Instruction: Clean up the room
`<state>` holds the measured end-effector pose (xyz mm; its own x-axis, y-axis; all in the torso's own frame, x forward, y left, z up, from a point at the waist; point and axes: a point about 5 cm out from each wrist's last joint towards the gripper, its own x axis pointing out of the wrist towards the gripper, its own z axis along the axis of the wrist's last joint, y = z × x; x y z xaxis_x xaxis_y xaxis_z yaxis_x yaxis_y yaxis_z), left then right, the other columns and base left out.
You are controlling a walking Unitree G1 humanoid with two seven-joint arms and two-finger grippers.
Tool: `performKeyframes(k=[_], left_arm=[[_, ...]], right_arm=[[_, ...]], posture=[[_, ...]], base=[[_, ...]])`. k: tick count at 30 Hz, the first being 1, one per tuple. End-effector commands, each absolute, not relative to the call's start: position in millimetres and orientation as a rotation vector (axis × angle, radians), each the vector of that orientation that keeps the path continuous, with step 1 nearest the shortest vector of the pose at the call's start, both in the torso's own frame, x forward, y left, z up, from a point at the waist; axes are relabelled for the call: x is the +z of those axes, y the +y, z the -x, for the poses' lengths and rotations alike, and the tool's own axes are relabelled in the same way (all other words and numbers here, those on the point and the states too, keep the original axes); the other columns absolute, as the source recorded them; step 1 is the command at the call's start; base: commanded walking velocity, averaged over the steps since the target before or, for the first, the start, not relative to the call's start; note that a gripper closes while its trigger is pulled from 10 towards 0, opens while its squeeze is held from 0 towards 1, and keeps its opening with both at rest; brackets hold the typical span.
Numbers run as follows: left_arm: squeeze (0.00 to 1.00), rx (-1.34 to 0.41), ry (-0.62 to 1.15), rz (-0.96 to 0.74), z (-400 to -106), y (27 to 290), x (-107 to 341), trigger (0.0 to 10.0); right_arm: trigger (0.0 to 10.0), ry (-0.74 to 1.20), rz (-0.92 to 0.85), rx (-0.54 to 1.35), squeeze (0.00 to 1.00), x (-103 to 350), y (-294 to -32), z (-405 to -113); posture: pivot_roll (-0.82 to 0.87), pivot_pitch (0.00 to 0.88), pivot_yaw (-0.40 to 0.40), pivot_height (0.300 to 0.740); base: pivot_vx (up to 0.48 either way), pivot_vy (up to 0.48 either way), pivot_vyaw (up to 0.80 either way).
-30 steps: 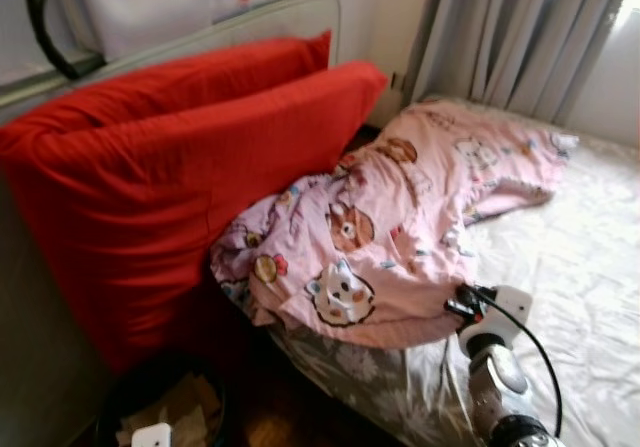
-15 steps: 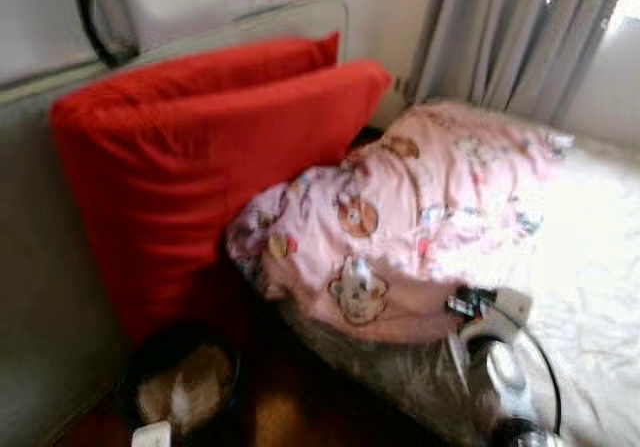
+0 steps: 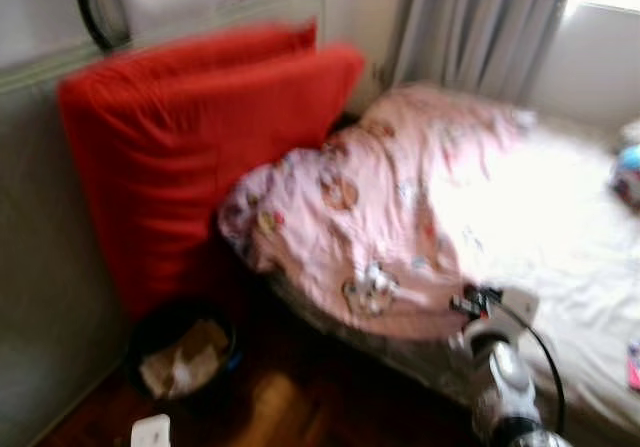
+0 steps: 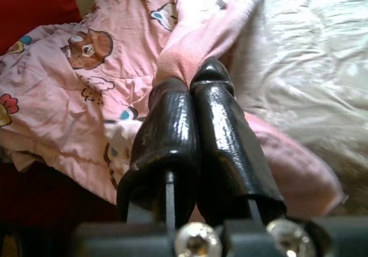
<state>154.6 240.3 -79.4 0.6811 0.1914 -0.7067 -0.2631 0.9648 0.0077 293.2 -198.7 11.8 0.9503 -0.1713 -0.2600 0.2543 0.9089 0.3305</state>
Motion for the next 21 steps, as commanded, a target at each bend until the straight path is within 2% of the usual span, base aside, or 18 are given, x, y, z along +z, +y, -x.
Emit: performKeyframes(k=[1, 21], left_arm=[[0.00, 0.222, 0.800, 0.073, -153, 234, -82, 10.0], [0.00, 0.212, 0.816, 0.066, -149, 229, -85, 10.0]], right_arm=[[10.0, 0.160, -0.353, -0.250, 0.00, 24, -207, -300], [10.0, 0.377, -0.356, -0.458, 0.00, -2, -237, -278]], posture=[[0.15, 0.000, -0.078, 0.740], [0.15, 0.000, -0.081, 0.740]], base=[[0.000, 0.000, 0.00], [0.000, 0.000, 0.00]])
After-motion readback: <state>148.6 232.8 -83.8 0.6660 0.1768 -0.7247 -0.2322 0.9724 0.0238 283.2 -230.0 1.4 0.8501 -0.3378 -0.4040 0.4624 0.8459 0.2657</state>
